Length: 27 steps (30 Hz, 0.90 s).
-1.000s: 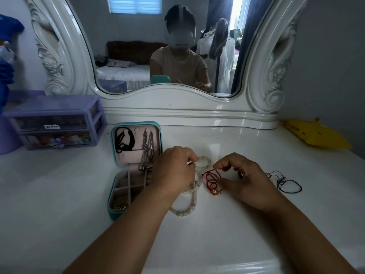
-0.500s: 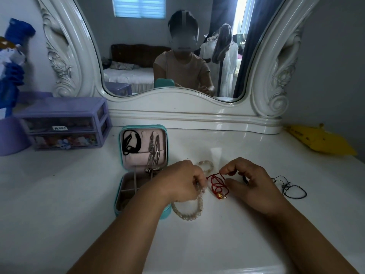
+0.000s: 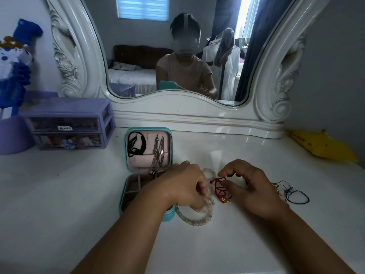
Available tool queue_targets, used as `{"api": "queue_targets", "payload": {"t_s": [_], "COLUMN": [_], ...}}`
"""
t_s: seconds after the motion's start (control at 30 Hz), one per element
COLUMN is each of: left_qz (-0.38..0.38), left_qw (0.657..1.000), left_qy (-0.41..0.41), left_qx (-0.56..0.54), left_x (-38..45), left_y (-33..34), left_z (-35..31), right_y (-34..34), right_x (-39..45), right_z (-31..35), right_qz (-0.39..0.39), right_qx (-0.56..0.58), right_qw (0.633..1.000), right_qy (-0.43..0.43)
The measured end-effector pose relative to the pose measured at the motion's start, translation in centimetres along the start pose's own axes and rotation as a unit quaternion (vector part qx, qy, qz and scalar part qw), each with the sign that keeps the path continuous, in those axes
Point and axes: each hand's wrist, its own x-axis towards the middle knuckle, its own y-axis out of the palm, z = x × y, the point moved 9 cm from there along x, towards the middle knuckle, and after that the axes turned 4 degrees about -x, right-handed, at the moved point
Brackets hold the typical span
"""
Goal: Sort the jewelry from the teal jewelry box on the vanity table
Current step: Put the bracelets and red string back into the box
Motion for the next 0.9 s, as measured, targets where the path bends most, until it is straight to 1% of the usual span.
{"api": "queue_targets", "payload": {"t_s": [0.07,0.17,0.23,0.3,0.37,0.5,0.57,0.63,0.7,0.83,0.9], "left_qz": [0.015,0.013,-0.005,-0.035,-0.064,-0.104,-0.132,-0.149,-0.164,-0.187,-0.191], "left_qw": [0.999,0.999,0.997,0.996,0.997,0.991,0.981,0.965,0.951,0.929,0.926], "left_qy": [-0.026,-0.049,-0.033,0.002,0.024,0.037,0.047,0.047,0.044,0.047,0.023], "left_qx": [-0.03,0.015,0.072,0.076,0.024,-0.081,-0.137,-0.209,-0.258,-0.315,-0.325], "left_x": [-0.2,-0.1,0.0,-0.1,-0.2,-0.8,-1.0,-1.1,-1.1,-1.8,-2.3], "left_y": [0.3,0.6,0.5,0.1,-0.8,-3.3,-4.5,-5.3,-6.2,-7.7,-8.1], "left_z": [0.4,0.1,-0.7,-1.5,-2.1,-2.4,-2.2,-1.8,-1.4,-1.0,-0.4], "right_y": [0.0,-0.2,-0.3,-0.4,-0.4,0.1,0.3,0.6,1.3,1.7,1.3], "right_x": [0.0,0.4,0.6,0.7,0.7,0.9,1.2,1.5,1.9,2.7,3.2], "right_z": [0.0,-0.2,0.2,0.8,1.5,2.4,2.9,3.4,3.9,4.1,3.9], "right_qz": [0.005,0.006,0.008,0.007,0.008,0.029,0.032,0.037,0.046,0.014,-0.011], "right_qx": [-0.01,-0.004,0.001,0.022,0.053,0.105,0.149,0.188,0.215,0.269,0.282], "right_qw": [1.0,1.0,1.0,1.0,0.998,0.994,0.988,0.981,0.975,0.96,0.955], "right_qy": [0.0,0.005,0.004,0.01,0.022,0.031,0.03,0.031,0.038,0.077,0.089]}}
